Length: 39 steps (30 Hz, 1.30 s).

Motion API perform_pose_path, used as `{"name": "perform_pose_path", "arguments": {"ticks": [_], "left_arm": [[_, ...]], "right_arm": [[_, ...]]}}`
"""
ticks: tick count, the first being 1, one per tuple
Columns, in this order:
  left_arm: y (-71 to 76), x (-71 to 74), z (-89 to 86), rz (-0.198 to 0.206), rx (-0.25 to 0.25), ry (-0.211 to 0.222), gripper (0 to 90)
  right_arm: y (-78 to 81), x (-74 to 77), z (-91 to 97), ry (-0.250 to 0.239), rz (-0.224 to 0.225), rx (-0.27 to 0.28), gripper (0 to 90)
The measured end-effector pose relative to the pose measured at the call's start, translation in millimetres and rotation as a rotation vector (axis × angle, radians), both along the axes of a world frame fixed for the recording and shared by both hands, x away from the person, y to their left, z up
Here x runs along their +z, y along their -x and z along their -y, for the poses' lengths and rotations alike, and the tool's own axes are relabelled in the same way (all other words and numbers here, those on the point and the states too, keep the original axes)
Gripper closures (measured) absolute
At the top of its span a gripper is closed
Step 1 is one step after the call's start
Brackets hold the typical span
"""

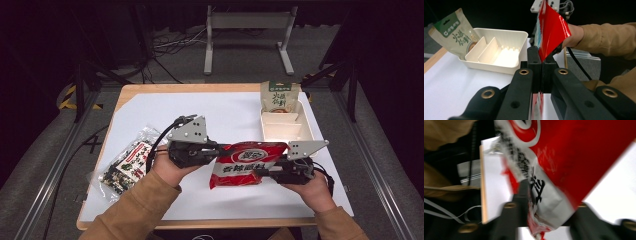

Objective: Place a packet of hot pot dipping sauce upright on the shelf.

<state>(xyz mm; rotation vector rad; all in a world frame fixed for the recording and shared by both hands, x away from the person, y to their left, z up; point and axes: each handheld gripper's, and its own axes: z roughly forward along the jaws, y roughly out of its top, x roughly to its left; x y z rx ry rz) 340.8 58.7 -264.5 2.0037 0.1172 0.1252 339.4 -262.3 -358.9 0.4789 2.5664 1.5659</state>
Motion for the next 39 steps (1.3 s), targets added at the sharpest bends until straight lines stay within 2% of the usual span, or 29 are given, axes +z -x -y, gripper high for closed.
{"name": "perform_pose_path", "arguments": {"ticks": [2, 4, 14, 15, 16, 17, 20, 22, 24, 25, 26, 28, 30, 34, 39], "left_arm": [[0.2, -0.2, -2.1, -0.017, -0.003, 0.010, 89.2], [0.7, -0.4, -2.5, -0.016, -0.004, 0.013, 89.1], [-1.9, -4.0, -7.2, -0.040, 0.018, 0.040, 87.7], [-1.9, -4.0, -7.2, -0.040, 0.018, 0.040, 86.3], [-2.1, -4.2, -8.0, -0.048, 0.028, 0.053, 84.1], [-2.4, -4.2, -8.5, -0.050, 0.029, 0.055, 82.4], [-2.7, -5.0, -10.3, -0.052, 0.044, 0.061, 76.4], [-3.4, -7.4, -11.6, -0.053, 0.049, 0.051, 68.4], [-1.7, -11.4, -14.3, -0.036, 0.083, 0.044, 60.0], [-1.7, -11.4, -14.3, -0.036, 0.083, 0.044, 55.5], [-0.6, -18.2, -19.4, -0.032, 0.107, 0.055, 54.5], [-0.4, -21.5, -21.8, -0.036, 0.123, 0.065, 53.1], [-1.0, -28.5, -28.3, -0.044, 0.148, 0.079, 50.7], [-1.2, -33.8, -34.9, -0.051, 0.171, 0.092, 49.2], [-1.9, -40.5, -42.7, -0.043, 0.209, 0.098, 47.5]], "right_arm": [[2.9, 2.4, 0.7, -0.002, 0.011, 0.022, 83.3], [3.7, 5.5, 0.4, 0.010, -0.005, 0.035, 84.0], [5.0, 10.3, 0.0, 0.012, -0.057, 0.030, 85.2], [5.0, 10.3, 0.0, 0.012, -0.057, 0.030, 85.2], [4.6, 12.1, 1.6, 0.006, -0.083, 0.034, 85.4], [4.6, 13.1, 2.6, 0.002, -0.089, 0.035, 85.4], [6.3, 17.4, 5.2, -0.005, -0.095, 0.030, 85.6], [7.4, 22.1, 8.7, -0.018, -0.089, 0.025, 85.6], [8.2, 28.4, 13.8, -0.026, -0.083, 0.015, 85.6], [8.8, 31.9, 16.8, -0.029, -0.075, 0.008, 85.6], [8.8, 37.3, 21.2, -0.030, -0.068, -0.002, 85.6], [8.3, 40.0, 23.3, -0.028, -0.062, -0.006, 85.5], [6.6, 50.6, 29.3, -0.008, -0.053, -0.025, 85.5], [2.5, 65.2, 36.6, 0.020, -0.035, -0.046, 85.5], [-5.7, 75.8, 43.7, 0.040, -0.025, -0.073, 85.5]]}}
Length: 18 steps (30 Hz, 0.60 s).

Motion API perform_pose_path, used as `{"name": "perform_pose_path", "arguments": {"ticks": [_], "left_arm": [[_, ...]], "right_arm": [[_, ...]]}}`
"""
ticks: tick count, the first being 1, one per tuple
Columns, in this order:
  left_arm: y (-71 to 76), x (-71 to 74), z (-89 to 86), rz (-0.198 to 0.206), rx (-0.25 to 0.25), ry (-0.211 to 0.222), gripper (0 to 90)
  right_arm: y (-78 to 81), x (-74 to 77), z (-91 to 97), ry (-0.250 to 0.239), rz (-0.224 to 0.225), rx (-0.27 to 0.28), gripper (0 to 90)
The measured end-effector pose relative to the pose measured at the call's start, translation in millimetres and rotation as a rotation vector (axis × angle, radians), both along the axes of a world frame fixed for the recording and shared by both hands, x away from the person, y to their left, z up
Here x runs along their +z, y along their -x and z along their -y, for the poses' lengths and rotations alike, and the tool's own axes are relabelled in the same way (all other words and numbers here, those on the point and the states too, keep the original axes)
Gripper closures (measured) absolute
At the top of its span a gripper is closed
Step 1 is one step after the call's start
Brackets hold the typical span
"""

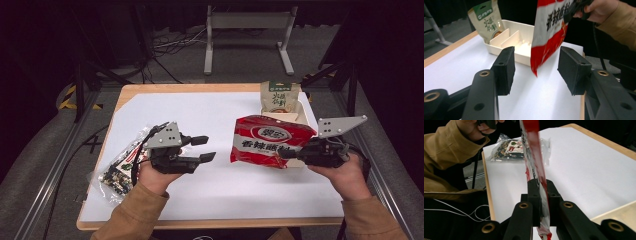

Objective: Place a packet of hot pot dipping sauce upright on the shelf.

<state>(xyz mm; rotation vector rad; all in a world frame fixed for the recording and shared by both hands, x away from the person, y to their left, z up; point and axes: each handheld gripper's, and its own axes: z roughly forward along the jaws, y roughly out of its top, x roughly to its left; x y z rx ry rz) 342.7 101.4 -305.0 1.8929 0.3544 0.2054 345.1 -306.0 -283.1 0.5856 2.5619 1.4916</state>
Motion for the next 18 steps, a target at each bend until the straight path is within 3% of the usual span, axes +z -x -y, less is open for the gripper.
{"name": "perform_pose_path", "arguments": {"ticks": [2, 3, 5, 10, 18], "left_arm": [[0.2, -7.0, -3.6, -0.011, 0.018, 0.018, 47.4], [-1.0, -9.2, -4.4, -0.016, 0.020, -0.001, 46.8], [-1.7, -12.7, -6.4, -0.016, 0.035, 0.000, 45.8], [-4.1, -18.8, -7.4, -0.041, 0.044, 0.007, 44.9], [-7.4, -23.4, -12.3, -0.046, 0.061, 0.005, 43.2]], "right_arm": [[-3.0, 4.0, 2.3, 0.002, -0.003, -0.008, 85.5], [-4.1, 5.6, 3.1, 0.003, -0.002, -0.011, 85.4], [-7.1, 10.2, 5.3, 0.008, 0.002, -0.020, 85.4], [-13.5, 18.1, 9.9, 0.026, 0.012, -0.041, 85.4], [-30.2, 29.0, 21.6, 0.057, 0.041, -0.082, 85.4]]}}
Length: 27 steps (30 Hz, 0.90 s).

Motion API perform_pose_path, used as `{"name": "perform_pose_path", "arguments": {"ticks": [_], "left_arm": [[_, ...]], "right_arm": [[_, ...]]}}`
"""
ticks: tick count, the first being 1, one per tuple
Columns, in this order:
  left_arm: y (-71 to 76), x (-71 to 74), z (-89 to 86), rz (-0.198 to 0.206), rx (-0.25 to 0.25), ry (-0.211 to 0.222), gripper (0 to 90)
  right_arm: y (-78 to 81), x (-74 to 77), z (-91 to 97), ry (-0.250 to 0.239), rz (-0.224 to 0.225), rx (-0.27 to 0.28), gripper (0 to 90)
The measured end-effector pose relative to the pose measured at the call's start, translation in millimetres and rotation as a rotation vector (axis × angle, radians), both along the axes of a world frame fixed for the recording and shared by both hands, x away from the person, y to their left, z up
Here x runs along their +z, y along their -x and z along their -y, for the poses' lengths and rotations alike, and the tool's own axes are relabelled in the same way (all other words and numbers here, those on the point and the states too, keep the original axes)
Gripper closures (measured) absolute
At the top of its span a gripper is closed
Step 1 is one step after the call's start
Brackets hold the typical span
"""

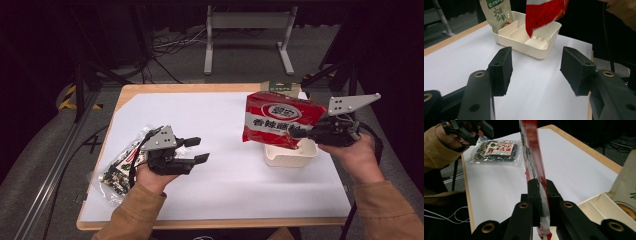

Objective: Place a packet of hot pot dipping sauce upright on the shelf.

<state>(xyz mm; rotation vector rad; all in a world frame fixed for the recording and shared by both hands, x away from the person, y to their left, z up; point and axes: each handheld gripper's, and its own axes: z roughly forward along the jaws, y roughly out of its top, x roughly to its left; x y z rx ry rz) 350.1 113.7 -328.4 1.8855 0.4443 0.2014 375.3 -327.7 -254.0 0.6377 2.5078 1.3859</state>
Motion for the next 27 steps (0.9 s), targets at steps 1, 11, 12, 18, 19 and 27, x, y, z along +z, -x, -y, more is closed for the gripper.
{"name": "perform_pose_path", "arguments": {"ticks": [1, 11, 12, 18, 19, 27], "left_arm": [[-0.5, -0.4, -1.1, 0.000, 0.002, -0.001, 43.1], [-0.2, -4.8, -11.8, -0.004, 0.039, -0.008, 41.2], [0.2, -5.2, -13.7, -0.010, 0.048, -0.005, 40.7], [2.5, -5.5, -19.9, -0.019, 0.073, 0.003, 39.5], [2.9, -5.0, -22.4, -0.015, 0.076, 0.003, 39.5], [8.0, -5.4, -37.3, -0.035, 0.112, 0.017, 38.9]], "right_arm": [[-2.4, 1.2, 1.4, 0.004, 0.002, -0.005, 85.4], [-24.1, 8.3, 11.9, 0.009, 0.013, -0.053, 85.3], [-25.8, 8.3, 12.6, 0.008, 0.013, -0.055, 85.3], [-37.4, 7.7, 19.0, 0.002, 0.009, -0.084, 85.3], [-41.6, 7.5, 22.3, -0.009, 0.003, -0.099, 85.3], [-57.6, 7.9, 34.3, -0.046, -0.016, -0.142, 85.2]]}}
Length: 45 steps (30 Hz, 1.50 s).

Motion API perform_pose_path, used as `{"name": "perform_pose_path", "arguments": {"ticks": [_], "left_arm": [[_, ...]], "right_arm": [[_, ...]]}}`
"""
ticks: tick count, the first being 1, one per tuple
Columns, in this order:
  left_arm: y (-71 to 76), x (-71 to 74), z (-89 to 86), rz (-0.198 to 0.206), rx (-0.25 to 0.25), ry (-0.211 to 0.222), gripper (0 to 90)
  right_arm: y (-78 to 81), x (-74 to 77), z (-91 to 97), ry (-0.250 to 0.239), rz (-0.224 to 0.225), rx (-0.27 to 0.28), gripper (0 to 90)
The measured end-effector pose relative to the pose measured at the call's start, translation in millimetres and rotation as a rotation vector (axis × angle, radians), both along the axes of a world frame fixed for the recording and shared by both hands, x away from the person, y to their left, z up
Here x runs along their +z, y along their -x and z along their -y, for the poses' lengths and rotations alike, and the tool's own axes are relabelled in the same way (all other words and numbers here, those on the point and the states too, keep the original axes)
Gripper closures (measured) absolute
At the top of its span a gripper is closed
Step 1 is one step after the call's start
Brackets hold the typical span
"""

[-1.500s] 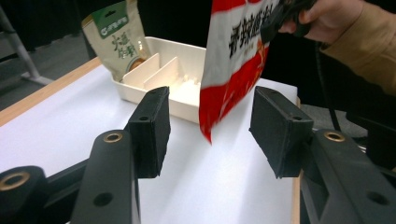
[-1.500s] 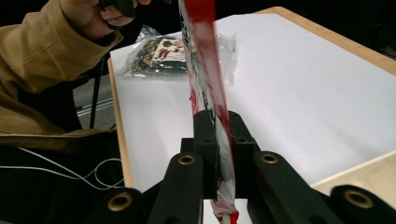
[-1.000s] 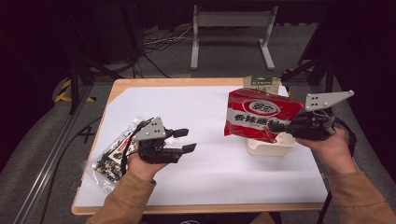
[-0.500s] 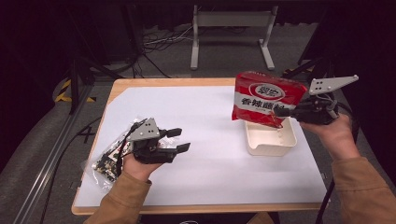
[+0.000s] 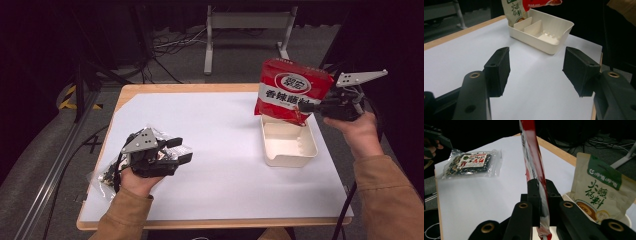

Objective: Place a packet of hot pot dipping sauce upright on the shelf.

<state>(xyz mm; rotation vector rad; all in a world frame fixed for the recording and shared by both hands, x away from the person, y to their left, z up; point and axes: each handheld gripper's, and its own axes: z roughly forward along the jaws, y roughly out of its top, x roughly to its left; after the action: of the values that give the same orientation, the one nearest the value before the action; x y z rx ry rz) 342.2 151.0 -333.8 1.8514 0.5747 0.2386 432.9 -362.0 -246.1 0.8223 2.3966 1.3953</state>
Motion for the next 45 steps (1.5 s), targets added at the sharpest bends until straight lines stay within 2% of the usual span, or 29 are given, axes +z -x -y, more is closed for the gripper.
{"name": "perform_pose_path", "arguments": {"ticks": [7, 17, 24, 35, 37, 45], "left_arm": [[5.4, -0.5, -9.7, -0.016, 0.028, 0.014, 38.6], [7.8, -0.4, -20.0, -0.042, 0.051, 0.031, 38.3], [7.8, -0.4, -20.5, -0.046, 0.049, 0.035, 37.9], [5.6, -0.3, -24.3, -0.035, 0.074, 0.029, 33.5], [6.2, -0.3, -24.7, -0.045, 0.078, 0.031, 33.1], [6.8, 0.1, -25.1, -0.039, 0.092, 0.020, 32.5]], "right_arm": [[-15.3, -3.6, 9.4, -0.025, -0.022, -0.013, 85.2], [-36.3, -17.4, 23.7, 0.016, -0.050, -0.070, 85.2], [-45.0, -29.9, 29.9, 0.011, -0.057, -0.085, 85.2], [-60.1, -52.8, 29.8, 0.068, -0.075, -0.112, 85.2], [-62.1, -55.4, 29.1, 0.078, -0.079, -0.115, 85.2], [-69.6, -62.6, 25.0, 0.108, -0.090, -0.107, 85.2]]}}
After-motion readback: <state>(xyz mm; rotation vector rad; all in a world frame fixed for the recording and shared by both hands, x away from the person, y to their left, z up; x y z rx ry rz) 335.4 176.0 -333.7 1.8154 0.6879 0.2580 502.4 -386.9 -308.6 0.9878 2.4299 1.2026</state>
